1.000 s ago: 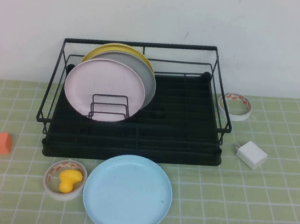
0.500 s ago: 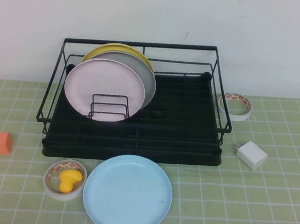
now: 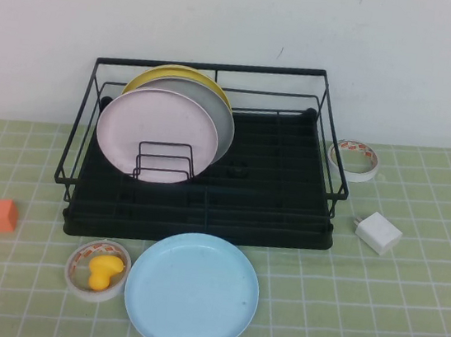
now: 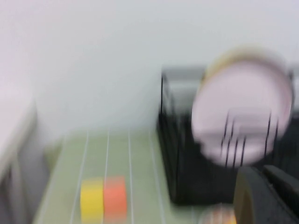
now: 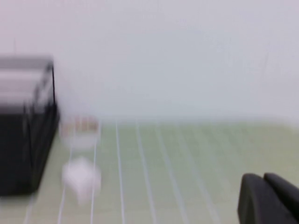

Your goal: Place plate on rack

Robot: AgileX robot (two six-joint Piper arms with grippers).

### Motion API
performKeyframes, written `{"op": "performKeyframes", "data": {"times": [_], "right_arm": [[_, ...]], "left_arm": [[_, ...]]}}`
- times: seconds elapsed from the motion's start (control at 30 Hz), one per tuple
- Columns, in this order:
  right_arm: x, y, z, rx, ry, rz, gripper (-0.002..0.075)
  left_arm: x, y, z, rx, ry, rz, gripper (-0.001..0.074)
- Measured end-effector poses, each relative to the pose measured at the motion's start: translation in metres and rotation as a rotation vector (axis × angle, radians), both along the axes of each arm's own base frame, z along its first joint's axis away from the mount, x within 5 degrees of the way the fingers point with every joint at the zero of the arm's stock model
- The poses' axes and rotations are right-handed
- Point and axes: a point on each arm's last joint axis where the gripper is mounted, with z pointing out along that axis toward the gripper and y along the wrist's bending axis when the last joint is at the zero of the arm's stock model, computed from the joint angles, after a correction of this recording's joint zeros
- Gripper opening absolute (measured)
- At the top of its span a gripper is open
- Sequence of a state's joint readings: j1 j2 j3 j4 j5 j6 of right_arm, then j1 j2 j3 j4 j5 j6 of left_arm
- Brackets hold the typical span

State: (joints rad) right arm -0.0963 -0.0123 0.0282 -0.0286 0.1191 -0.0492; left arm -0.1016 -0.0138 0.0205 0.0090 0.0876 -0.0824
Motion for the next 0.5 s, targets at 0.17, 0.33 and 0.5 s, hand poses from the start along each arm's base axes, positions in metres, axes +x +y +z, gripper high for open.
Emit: {"op": "performKeyframes", "data": {"times": [0.17, 0.33, 0.5], "right_arm": [[0.000, 0.000, 0.021, -0.024, -0.232, 0.003, -0.0002], [-0.004, 0.001, 0.039, -0.031, -0.433, 0.008, -0.0002], [-0.006, 0.001, 0.045, -0.076, -0.494, 0.005, -0.0002]], "left_arm": [[-0.002, 0.000, 0.024, -0.026, -0.260, -0.005, -0.0003], [-0.008, 0.000, 0.041, -0.055, -0.461, -0.008, -0.0003], [-0.011, 0.001, 0.047, -0.152, -0.519, -0.024, -0.0003]]}}
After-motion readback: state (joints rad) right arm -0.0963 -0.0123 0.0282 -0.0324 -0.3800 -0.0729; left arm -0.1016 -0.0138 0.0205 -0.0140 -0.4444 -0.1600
